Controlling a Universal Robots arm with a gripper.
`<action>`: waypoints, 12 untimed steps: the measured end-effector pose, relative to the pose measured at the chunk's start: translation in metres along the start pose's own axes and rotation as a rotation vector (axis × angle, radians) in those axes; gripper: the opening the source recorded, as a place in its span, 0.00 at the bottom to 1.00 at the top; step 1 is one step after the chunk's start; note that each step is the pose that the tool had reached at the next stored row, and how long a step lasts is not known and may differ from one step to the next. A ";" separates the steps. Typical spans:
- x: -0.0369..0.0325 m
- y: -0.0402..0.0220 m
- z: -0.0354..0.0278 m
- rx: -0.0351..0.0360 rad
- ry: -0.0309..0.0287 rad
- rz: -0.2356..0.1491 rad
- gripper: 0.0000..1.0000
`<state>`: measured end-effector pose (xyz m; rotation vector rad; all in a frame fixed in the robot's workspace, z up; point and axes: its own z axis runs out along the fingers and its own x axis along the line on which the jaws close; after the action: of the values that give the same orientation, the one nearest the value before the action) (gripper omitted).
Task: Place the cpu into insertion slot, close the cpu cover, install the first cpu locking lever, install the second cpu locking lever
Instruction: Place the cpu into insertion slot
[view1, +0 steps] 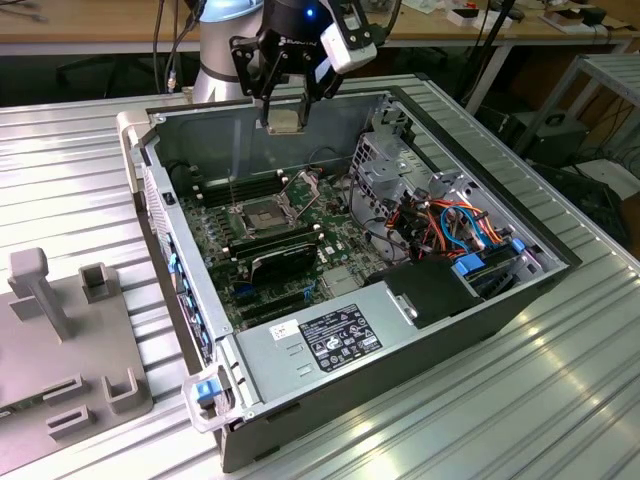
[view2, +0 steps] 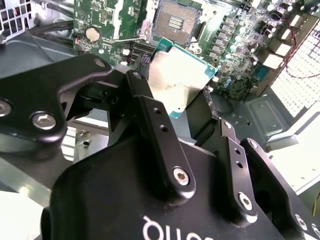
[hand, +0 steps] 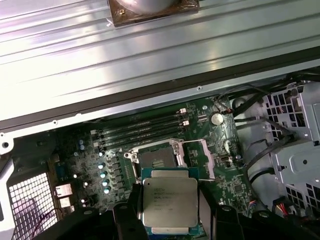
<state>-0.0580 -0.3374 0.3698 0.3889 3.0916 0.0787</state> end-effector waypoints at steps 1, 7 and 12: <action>0.0003 -0.0001 0.0001 0.0002 -0.0005 0.010 0.55; 0.0023 -0.0006 0.0006 0.0012 -0.0036 0.067 0.55; 0.0047 -0.0012 0.0008 0.0020 -0.0062 0.117 0.55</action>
<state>-0.0628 -0.3373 0.3688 0.5686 3.0608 0.0763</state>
